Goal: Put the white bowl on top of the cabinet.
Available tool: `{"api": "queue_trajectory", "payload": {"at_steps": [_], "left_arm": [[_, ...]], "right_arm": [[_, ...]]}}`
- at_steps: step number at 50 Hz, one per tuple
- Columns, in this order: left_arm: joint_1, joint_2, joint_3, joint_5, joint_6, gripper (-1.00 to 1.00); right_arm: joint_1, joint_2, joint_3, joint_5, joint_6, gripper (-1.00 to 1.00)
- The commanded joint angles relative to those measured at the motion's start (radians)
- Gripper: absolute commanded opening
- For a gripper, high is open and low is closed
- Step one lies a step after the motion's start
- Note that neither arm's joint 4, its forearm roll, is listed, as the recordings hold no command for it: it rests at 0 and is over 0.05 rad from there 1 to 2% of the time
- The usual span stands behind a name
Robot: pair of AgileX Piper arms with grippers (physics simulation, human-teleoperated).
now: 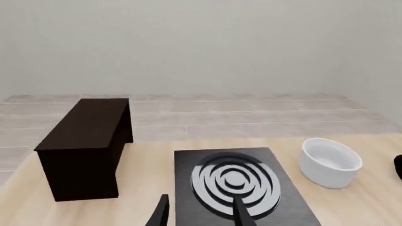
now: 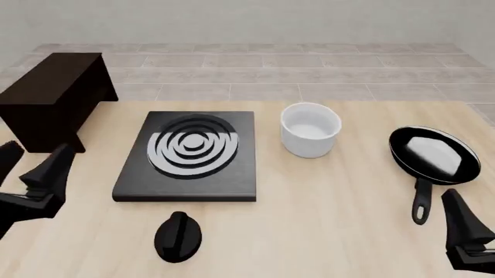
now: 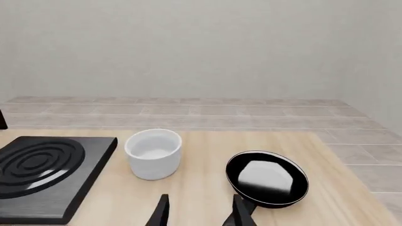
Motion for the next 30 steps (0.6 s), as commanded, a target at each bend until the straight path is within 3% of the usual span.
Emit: {"api": "queue_trajectory", "payload": {"at_steps": [1,7,13,25,30], "left_arm": [[-0.115,0.265,-0.167,-0.052,0.011,1.00],[-0.192,0.374,-0.253,-0.058,0.002,1.00],[-0.226,0.469,-0.290,-0.096,0.027,1.00],[-0.280,0.629,-0.393,-0.109,-0.024,1.00],[-0.307,0.700,-0.432,-0.113,-0.014,1.00]], "right_arm": [[0.000,0.000,-0.002,0.003,0.001,1.00],[0.000,0.000,-0.002,0.002,0.001,1.00],[0.001,0.000,-0.001,0.001,-0.001,1.00],[0.001,-0.001,0.000,0.001,0.000,1.00],[0.001,0.000,0.002,-0.001,0.000,1.00]]}}
